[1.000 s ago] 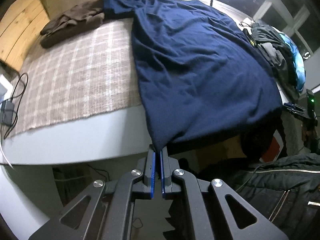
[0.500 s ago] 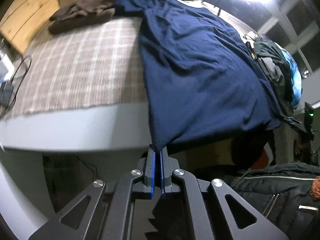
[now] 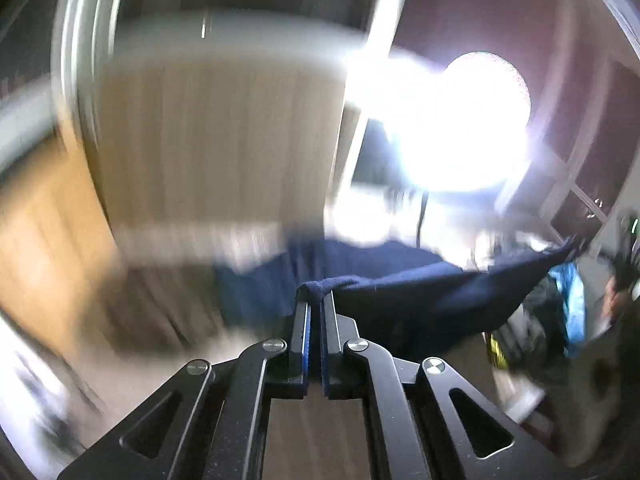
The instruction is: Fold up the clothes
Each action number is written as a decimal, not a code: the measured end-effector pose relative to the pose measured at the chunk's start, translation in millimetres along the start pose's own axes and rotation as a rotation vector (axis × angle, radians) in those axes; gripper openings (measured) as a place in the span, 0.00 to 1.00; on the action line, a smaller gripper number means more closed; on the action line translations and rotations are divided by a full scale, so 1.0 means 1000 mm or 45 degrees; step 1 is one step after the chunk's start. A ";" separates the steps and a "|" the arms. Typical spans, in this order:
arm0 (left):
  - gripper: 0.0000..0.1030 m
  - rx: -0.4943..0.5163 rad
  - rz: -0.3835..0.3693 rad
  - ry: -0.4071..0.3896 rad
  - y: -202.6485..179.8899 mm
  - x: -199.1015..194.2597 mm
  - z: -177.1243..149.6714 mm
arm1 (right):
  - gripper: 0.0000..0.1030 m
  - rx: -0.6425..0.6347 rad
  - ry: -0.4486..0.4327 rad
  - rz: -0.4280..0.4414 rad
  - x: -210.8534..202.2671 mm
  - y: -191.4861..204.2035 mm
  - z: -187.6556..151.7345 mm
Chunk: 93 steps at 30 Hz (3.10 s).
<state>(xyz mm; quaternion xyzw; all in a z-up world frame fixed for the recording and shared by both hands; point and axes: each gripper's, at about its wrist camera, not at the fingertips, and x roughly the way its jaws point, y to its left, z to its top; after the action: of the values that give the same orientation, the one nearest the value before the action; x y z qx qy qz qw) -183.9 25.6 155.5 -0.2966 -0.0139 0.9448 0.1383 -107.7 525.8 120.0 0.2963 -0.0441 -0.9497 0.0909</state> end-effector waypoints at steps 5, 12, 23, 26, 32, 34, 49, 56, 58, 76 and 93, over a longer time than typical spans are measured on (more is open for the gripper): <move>0.03 0.152 0.123 -0.086 -0.024 -0.097 0.001 | 0.04 -0.252 -0.212 -0.072 -0.120 0.042 0.071; 0.03 0.134 0.122 0.184 -0.039 -0.084 -0.114 | 0.04 -0.211 0.103 -0.034 -0.095 0.027 -0.039; 0.03 -0.125 -0.026 0.752 -0.027 0.048 -0.326 | 0.04 0.117 0.655 -0.002 0.033 -0.028 -0.280; 0.03 -0.152 -0.032 0.816 -0.027 0.059 -0.352 | 0.04 0.061 0.754 -0.047 0.042 -0.022 -0.309; 0.03 -0.183 -0.037 0.807 -0.026 0.048 -0.354 | 0.04 0.042 0.776 -0.062 0.036 -0.019 -0.314; 0.03 -0.201 -0.038 0.802 -0.023 0.044 -0.356 | 0.04 0.051 0.779 -0.053 0.046 -0.023 -0.307; 0.17 -0.095 0.145 0.757 0.014 0.034 -0.270 | 0.23 0.042 0.772 -0.098 0.027 -0.030 -0.235; 0.29 0.053 0.126 0.560 0.042 0.112 -0.164 | 0.36 -0.003 0.570 -0.033 0.092 0.019 -0.152; 0.32 0.098 0.132 0.544 0.048 0.152 -0.141 | 0.36 -0.027 0.571 -0.014 0.119 0.040 -0.139; 0.33 0.089 0.091 0.670 0.116 0.391 -0.091 | 0.36 0.140 0.692 -0.071 0.245 0.069 -0.137; 0.02 -0.040 0.220 0.575 0.180 0.337 -0.068 | 0.36 0.105 0.871 -0.182 0.308 0.056 -0.170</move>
<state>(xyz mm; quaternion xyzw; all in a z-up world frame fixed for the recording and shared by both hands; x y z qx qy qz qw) -455.9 -60.3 -107.9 -0.5024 0.0282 0.8626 0.0520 -251.1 404.9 -183.1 0.6031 -0.0284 -0.7969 0.0217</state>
